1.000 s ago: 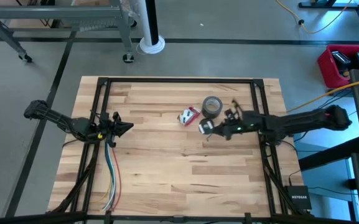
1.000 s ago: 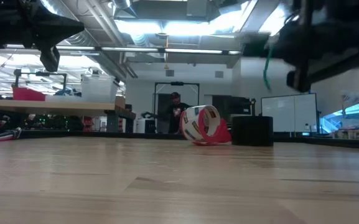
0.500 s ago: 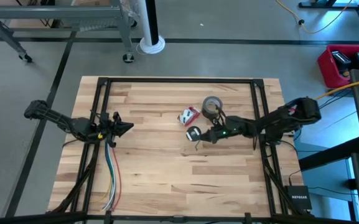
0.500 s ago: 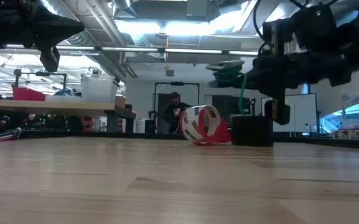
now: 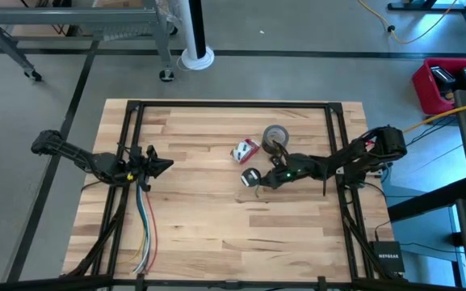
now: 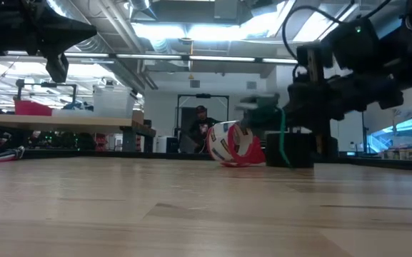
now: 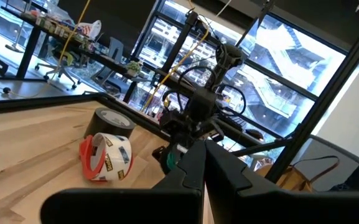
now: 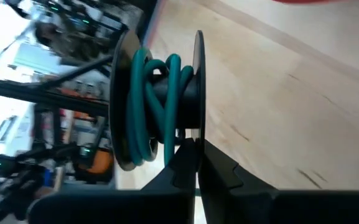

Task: Coil cords
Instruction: Coil the green wire on the spool, then return to Home Position

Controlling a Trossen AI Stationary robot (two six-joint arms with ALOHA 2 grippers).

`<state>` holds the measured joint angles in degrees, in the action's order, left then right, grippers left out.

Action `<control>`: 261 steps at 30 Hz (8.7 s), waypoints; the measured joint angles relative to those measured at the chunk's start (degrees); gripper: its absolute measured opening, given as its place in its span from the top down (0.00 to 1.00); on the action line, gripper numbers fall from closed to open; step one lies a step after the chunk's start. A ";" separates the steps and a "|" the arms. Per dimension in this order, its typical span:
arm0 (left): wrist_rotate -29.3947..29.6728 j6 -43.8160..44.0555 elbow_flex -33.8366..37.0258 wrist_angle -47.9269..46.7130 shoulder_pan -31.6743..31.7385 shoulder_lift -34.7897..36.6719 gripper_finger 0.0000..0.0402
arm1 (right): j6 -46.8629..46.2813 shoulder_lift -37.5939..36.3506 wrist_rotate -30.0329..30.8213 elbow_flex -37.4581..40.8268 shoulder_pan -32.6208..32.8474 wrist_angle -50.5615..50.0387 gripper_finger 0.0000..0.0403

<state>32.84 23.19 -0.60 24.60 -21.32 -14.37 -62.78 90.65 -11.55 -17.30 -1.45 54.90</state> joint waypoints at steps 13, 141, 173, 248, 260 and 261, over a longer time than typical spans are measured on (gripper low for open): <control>0.00 0.04 0.00 0.00 0.00 -0.01 1.00 | 0.28 -0.07 0.65 -0.11 0.00 -11.19 0.96; 0.00 3.29 -0.27 2.49 -0.02 0.22 1.00 | -3.13 -6.93 -3.55 -5.39 -0.11 -12.31 0.63; 0.84 -17.64 -1.07 -4.17 -0.04 14.12 1.00 | 14.38 -51.61 7.81 -18.40 -0.09 -66.86 0.99; 0.87 -26.64 -1.09 -15.13 -0.04 14.12 1.00 | 4.59 -65.02 6.60 10.45 -0.07 -51.08 0.99; 0.87 -26.64 -1.14 -23.75 -0.02 14.12 1.00 | 4.55 -65.94 6.62 10.45 -0.07 -52.73 0.99; 0.85 -26.64 -1.14 -23.76 -0.02 14.12 1.00 | 4.56 -66.50 6.61 10.43 -0.07 -52.51 0.99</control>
<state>33.69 -3.44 -1.74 0.84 -21.34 -0.25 -58.22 24.15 -4.94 -6.87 -1.52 2.39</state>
